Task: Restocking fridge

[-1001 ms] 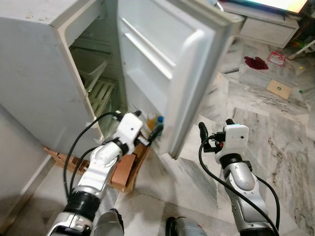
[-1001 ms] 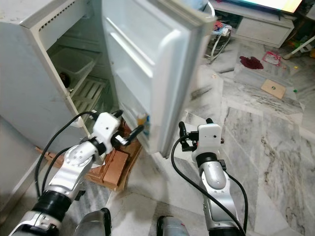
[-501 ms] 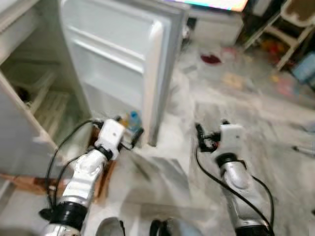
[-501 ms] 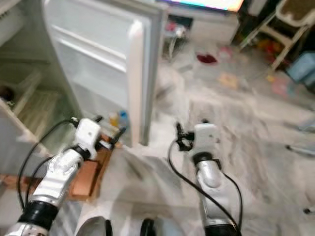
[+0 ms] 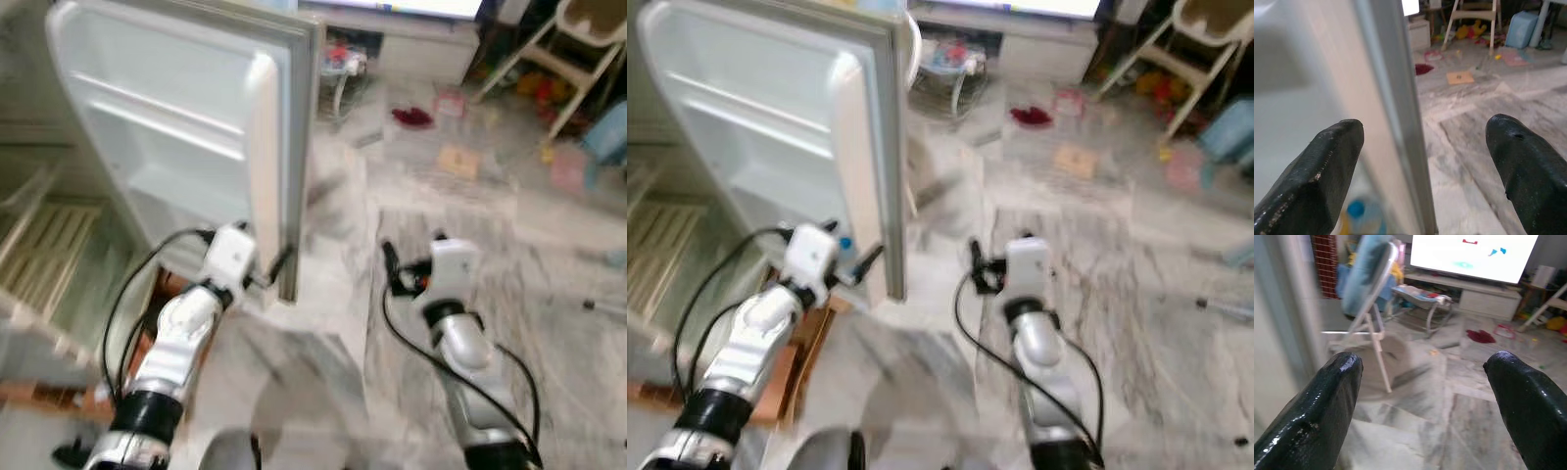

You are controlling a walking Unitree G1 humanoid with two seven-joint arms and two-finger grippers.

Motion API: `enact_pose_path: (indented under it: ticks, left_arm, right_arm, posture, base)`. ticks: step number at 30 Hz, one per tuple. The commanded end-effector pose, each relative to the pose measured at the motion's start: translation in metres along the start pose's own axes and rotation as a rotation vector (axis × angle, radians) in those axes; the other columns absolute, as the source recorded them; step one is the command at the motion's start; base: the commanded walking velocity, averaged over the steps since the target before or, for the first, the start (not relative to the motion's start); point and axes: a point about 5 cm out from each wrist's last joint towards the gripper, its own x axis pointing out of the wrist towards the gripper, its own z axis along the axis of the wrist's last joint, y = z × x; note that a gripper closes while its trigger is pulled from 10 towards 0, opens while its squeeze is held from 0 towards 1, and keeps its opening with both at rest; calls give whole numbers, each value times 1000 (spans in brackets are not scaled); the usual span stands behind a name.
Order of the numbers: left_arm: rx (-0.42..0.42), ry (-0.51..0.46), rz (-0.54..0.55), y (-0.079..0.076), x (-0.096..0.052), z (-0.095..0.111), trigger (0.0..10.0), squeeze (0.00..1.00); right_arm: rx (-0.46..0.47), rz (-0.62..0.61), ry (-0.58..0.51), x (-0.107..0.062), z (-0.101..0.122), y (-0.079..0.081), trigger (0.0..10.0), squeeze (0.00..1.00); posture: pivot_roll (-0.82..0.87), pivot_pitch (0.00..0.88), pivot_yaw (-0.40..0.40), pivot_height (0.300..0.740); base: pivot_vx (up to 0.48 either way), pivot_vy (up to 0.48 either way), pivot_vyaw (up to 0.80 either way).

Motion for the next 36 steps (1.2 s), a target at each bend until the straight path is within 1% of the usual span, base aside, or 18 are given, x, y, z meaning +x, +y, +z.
enact_pose_path:
  ticks: [1,7,16,17,20,21,23,24,25,26,27,28,29,30,33,36]
  left_arm:
    - [12,-12,-34,-10,7,5,10000,0]
    - [22,-30,-45,-13,12,9,10000,0]
    - [38,-27,-48,-14,15,10,10000,0]
    - [41,-27,-52,-15,18,11,10000,0]
    - [46,-28,-56,-16,22,12,10000,0]
    - [49,-34,-61,-18,26,14,10000,0]
    - [47,-42,-65,-19,29,17,10000,0]
    - [47,-42,-65,-19,29,17,10000,0]
    - [44,-55,-65,-20,30,19,10000,0]
    - [31,-88,-75,-23,30,24,10000,0]
    - [31,-88,-75,-23,30,24,10000,0]
    - [26,-113,-97,-27,27,28,10000,0]
    - [24,-122,-107,-30,23,29,10000,0]
    - [20,-121,-122,-33,17,27,10000,0]
    - [18,-108,-125,-34,10,22,10000,0]
    - [22,-72,-100,-30,2,13,10000,0]
  right_arm:
    - [-21,-30,11,-3,-2,-11,10000,0]
    - [-21,-29,9,-3,-2,-10,10000,0]
    - [-20,-31,12,-4,-3,-11,10000,0]
    - [-21,-30,13,-4,-4,-10,10000,0]
    - [-22,-29,14,-4,-4,-11,10000,0]
    - [-23,-29,15,-5,-4,-10,10000,0]
    - [-23,-30,15,-4,-4,-11,10000,0]
    - [-23,-30,15,-4,-4,-11,10000,0]
    - [-24,-30,14,-5,-4,-11,10000,0]
    - [-25,-34,13,-5,-4,-11,10000,0]
    - [-25,-34,13,-5,-4,-11,10000,0]
    - [-26,-38,13,-6,-4,-12,10000,0]
    - [-26,-40,13,-7,-4,-12,10000,0]
    - [-26,-43,15,-8,-5,-13,10000,0]
    - [-26,-41,17,-8,-6,-12,10000,0]
    - [-18,-37,22,-6,-7,-10,10000,0]
  posture:
    - [11,78,-57,740]
    - [9,81,-57,740]
    - [9,83,-55,740]
    - [9,83,-55,740]
    - [9,83,-55,740]
    - [6,83,-55,740]
    - [6,83,-55,740]
    - [6,83,-55,740]
    - [0,84,-51,740]
    - [-3,83,-49,740]
    - [-3,83,-49,740]
    - [-5,84,-47,740]
    - [-4,85,-46,740]
    - [-1,84,-46,740]
    - [8,86,-47,740]
    - [8,86,-47,740]
  base:
    - [480,0,0]
    - [480,0,0]
    - [480,0,0]
    - [480,0,0]
    - [480,0,0]
    - [480,0,0]
    - [480,0,0]
    - [480,0,0]
    - [480,0,0]
    - [296,0,0]
    - [296,0,0]
    - [0,0,0]
    - [0,0,0]
    - [0,0,0]
    - [0,0,0]
    - [0,0,0]
